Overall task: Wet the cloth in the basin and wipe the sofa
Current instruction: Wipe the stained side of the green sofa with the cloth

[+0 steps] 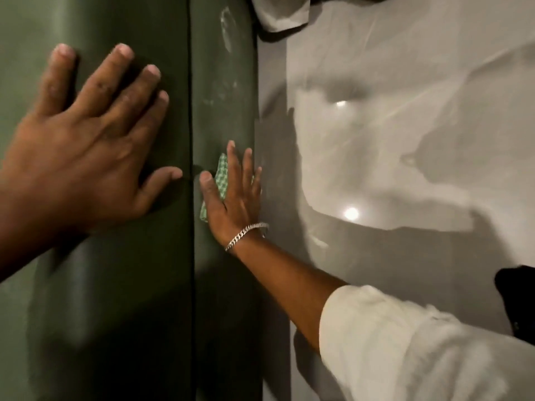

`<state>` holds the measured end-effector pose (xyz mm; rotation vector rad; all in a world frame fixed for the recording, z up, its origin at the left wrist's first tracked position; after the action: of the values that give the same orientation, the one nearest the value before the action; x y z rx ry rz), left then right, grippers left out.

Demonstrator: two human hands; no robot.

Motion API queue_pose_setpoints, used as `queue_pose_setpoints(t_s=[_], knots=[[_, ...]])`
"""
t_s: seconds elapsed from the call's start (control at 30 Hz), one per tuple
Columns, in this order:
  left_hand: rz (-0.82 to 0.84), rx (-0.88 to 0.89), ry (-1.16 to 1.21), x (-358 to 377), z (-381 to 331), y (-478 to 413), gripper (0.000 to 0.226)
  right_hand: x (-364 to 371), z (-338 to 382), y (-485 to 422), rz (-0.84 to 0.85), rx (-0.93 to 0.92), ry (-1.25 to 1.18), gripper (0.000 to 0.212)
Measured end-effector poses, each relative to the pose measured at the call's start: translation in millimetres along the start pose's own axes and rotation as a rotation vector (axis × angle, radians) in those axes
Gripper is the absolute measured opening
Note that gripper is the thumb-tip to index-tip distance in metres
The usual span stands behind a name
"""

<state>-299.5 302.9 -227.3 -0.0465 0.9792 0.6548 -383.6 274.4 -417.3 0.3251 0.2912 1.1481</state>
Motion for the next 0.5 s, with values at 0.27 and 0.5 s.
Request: queue_pose_setpoints(t_s=[0.27, 0.5], knots=[[0.025, -0.131, -0.072, -30.7, -11.0, -7.1, 0.093, -1.7, -2.3, 23.2, -0.085, -0.174, -0.088, 0.070], [0.005, -0.212, -0.050, -35.0, -15.6, -0.9, 0.090, 2.8, 15.8, -34.9, -0.119, -0.356, -0.017, 0.065]])
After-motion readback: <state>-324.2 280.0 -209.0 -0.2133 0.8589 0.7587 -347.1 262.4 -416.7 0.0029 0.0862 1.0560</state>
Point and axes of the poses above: each hand's wrist, its own y-axis away from the middle knuckle, its own x-axis out of the palm, z = x × y, the point moved 5 cm from there along -y, towards the middle knuckle, and after that the axes turned 11 degrees about -z, right-handed, at the moved point
